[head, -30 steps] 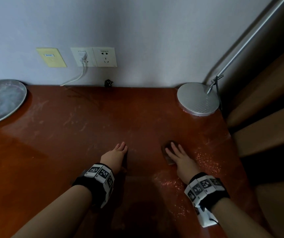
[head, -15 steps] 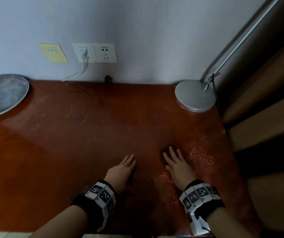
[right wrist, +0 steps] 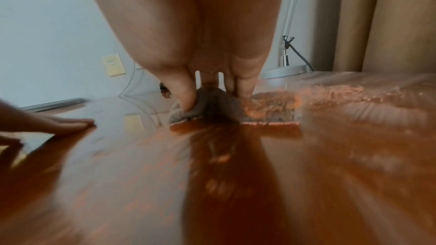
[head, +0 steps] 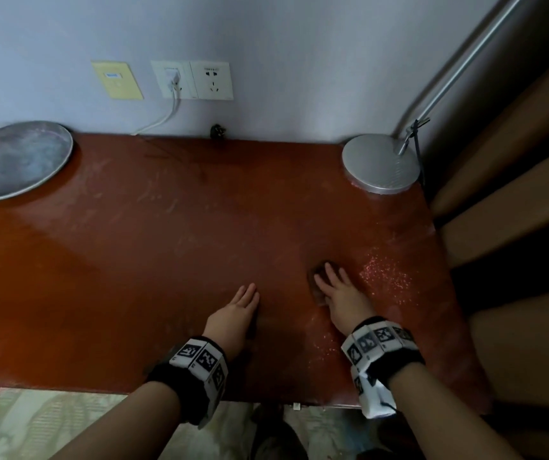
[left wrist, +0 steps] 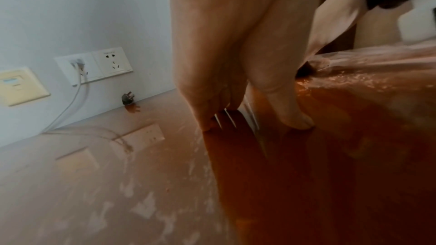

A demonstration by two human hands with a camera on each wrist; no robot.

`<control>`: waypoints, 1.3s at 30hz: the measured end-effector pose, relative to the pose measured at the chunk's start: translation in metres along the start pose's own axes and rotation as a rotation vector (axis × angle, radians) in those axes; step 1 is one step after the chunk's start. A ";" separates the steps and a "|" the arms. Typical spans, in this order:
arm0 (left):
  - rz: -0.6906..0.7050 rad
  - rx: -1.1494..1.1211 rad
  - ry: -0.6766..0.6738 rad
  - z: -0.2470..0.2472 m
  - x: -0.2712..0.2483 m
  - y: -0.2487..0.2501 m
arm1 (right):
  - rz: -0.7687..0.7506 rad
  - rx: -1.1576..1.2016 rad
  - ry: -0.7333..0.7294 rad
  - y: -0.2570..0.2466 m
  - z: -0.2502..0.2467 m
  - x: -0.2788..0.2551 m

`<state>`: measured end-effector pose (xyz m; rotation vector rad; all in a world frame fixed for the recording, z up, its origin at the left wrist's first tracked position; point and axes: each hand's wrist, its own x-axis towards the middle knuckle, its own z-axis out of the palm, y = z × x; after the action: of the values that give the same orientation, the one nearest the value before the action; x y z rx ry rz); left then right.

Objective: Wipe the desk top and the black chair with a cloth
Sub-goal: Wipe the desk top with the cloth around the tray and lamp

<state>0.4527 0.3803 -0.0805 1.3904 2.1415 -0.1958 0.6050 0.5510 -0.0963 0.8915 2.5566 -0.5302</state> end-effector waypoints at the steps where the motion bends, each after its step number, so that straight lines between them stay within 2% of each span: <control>1: 0.004 -0.004 -0.003 0.001 -0.001 -0.001 | -0.006 -0.029 -0.006 -0.008 0.005 -0.006; 5: 0.016 -0.001 -0.004 0.000 -0.002 -0.001 | -0.179 -0.059 -0.108 -0.053 0.032 -0.060; 6: 0.014 -0.002 -0.004 -0.001 -0.003 -0.001 | -0.214 -0.042 -0.092 -0.056 0.036 -0.069; 8: 0.017 0.000 -0.010 -0.002 -0.004 -0.001 | -0.311 -0.025 0.101 -0.049 0.033 -0.069; 9: 0.024 0.007 -0.021 -0.003 -0.004 -0.001 | -0.302 -0.030 0.163 -0.039 0.030 -0.061; 13: 0.025 0.024 -0.056 -0.001 -0.010 -0.004 | -0.063 0.065 0.036 -0.012 0.024 -0.027; 15: 0.027 0.029 -0.049 -0.001 -0.012 -0.004 | -0.110 -0.017 0.202 -0.022 0.031 -0.031; 17: 0.032 0.039 -0.045 -0.002 -0.011 -0.003 | -0.173 -0.047 0.282 -0.040 0.037 -0.056; 19: 0.035 0.035 -0.044 -0.001 -0.011 -0.002 | -0.255 -0.002 0.188 -0.048 0.052 -0.075; 20: 0.036 0.030 -0.041 0.000 -0.011 -0.002 | -0.252 -0.007 0.050 -0.045 0.056 -0.078; 21: 0.042 0.028 -0.030 0.002 -0.011 -0.004 | -0.216 0.018 -0.014 -0.039 0.053 -0.076; 25: 0.065 0.039 0.022 0.009 -0.007 -0.010 | -0.073 0.067 0.030 -0.015 0.028 -0.036; 28: 0.051 0.044 0.009 0.006 -0.008 -0.007 | 0.000 0.011 0.027 -0.023 0.013 -0.033; 29: 0.052 0.041 -0.002 0.005 -0.009 -0.006 | -0.020 -0.007 0.109 -0.029 0.014 -0.040; 30: 0.053 0.038 -0.012 0.004 -0.009 -0.006 | -0.080 -0.075 0.257 -0.034 0.017 -0.047; 32: 0.053 0.041 -0.010 0.004 -0.009 -0.007 | -0.157 -0.129 0.345 -0.043 0.039 -0.060; 36: 0.058 0.023 -0.010 0.003 -0.011 -0.007 | -0.390 -0.112 0.276 -0.064 0.091 -0.080; 39: 0.054 0.026 -0.002 0.001 -0.011 -0.006 | -0.478 -0.151 0.219 -0.066 0.104 -0.088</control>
<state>0.4511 0.3684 -0.0767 1.4598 2.1044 -0.2047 0.6499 0.4107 -0.1296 0.2929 2.9761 -0.3751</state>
